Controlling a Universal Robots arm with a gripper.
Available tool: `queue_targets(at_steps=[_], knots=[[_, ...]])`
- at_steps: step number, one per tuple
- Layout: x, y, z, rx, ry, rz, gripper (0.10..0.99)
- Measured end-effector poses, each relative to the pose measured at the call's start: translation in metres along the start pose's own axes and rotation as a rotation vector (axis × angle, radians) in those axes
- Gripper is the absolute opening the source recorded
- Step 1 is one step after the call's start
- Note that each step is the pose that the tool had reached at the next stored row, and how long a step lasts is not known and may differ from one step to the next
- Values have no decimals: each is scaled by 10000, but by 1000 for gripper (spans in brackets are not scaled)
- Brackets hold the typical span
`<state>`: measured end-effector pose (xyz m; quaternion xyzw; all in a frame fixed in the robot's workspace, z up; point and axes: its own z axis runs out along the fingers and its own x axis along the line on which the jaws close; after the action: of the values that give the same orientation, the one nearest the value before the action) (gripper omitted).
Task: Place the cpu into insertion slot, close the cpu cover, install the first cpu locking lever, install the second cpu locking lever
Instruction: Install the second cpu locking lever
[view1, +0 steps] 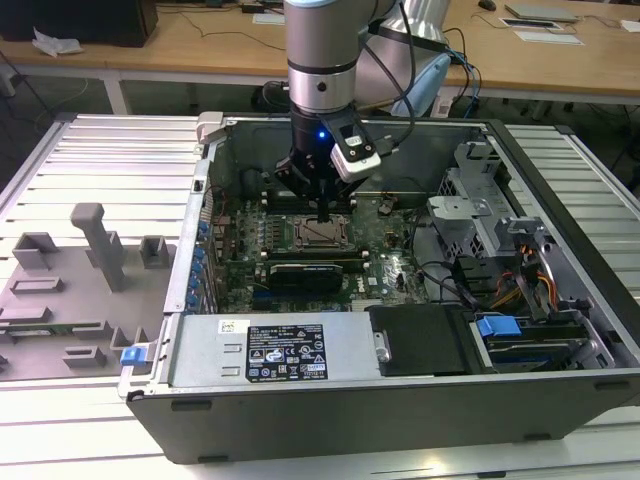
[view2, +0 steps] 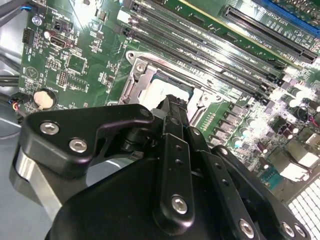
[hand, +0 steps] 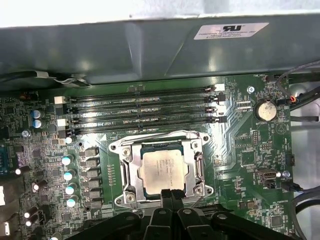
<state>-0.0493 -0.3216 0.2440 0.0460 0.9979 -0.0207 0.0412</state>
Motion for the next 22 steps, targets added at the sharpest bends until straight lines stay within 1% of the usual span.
queue_targets(at_steps=[5,22], knots=[[-2,-6,-10,-1,0,-2,106],[-19,-193,0,-2,-1,0,106]])
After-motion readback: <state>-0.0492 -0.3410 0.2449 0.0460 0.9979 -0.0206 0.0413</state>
